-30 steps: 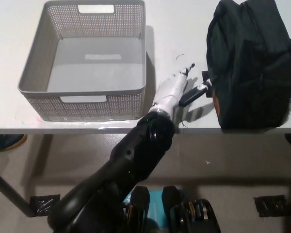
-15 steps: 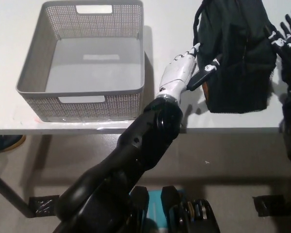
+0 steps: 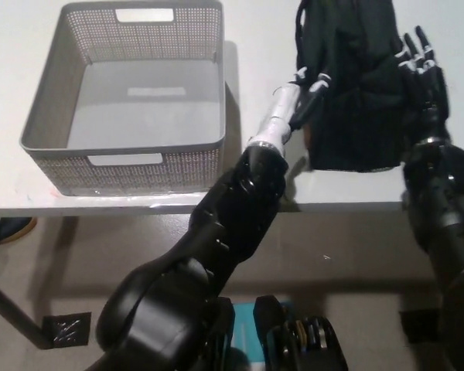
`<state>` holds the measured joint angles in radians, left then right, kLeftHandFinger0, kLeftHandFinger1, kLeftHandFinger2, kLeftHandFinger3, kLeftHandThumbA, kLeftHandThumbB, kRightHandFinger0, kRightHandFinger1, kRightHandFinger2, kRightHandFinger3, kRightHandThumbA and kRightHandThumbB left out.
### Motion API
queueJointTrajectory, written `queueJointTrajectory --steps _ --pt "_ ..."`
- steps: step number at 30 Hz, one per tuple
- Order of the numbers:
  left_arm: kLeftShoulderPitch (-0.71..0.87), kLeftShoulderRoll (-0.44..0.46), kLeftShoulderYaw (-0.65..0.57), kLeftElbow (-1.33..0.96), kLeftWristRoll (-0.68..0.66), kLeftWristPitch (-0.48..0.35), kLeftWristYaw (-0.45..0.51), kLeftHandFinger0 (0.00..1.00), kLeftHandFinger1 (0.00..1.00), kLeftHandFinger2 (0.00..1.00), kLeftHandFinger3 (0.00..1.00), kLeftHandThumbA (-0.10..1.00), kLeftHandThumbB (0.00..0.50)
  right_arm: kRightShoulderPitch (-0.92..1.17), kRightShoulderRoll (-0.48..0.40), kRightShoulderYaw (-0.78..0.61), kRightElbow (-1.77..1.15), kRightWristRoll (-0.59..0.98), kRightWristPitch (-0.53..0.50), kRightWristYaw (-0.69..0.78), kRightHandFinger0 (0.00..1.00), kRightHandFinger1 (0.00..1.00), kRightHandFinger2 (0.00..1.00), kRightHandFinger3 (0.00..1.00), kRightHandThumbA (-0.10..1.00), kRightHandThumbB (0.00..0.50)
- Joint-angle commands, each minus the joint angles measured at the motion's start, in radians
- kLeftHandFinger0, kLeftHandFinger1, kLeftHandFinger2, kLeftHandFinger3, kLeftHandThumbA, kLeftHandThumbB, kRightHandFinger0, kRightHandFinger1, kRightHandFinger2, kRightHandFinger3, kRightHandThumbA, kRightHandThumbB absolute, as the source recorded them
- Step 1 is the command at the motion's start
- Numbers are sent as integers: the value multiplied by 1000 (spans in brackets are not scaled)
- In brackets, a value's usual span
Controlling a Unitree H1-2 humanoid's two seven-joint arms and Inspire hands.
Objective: Use both hands to pick up a lunch bag on the right hand side and place it into a container on the left hand side
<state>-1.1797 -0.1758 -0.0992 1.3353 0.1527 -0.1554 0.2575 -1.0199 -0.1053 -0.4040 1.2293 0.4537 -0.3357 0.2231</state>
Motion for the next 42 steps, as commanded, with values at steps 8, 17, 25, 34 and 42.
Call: queueJointTrajectory --steps 8,17,25,34,42 --pt "-98 28 168 12 -161 -28 -147 1000 1000 1000 1000 1000 342 -52 195 -18 -46 70 68 5 1000 1000 1000 1000 1000 167" --pt "-106 34 171 8 -162 -15 -165 1000 1000 1000 1000 1000 355 -73 208 28 -57 26 42 -61 1000 1000 1000 1000 1000 131" --pt "-119 30 133 1 -132 -6 -147 1000 1000 1000 1000 1000 340 -53 189 117 -118 -43 33 -110 1000 1000 1000 1000 1000 104" --pt "-171 0 133 -56 -175 -53 -252 1000 1000 1000 1000 1000 265 31 129 259 -487 -193 157 -279 1000 1000 1000 1000 1000 97" --pt "-206 -52 161 -77 -231 -8 -339 1000 1000 1000 1000 1000 282 130 110 264 -792 -256 296 -398 1000 1000 1000 1000 1000 74"
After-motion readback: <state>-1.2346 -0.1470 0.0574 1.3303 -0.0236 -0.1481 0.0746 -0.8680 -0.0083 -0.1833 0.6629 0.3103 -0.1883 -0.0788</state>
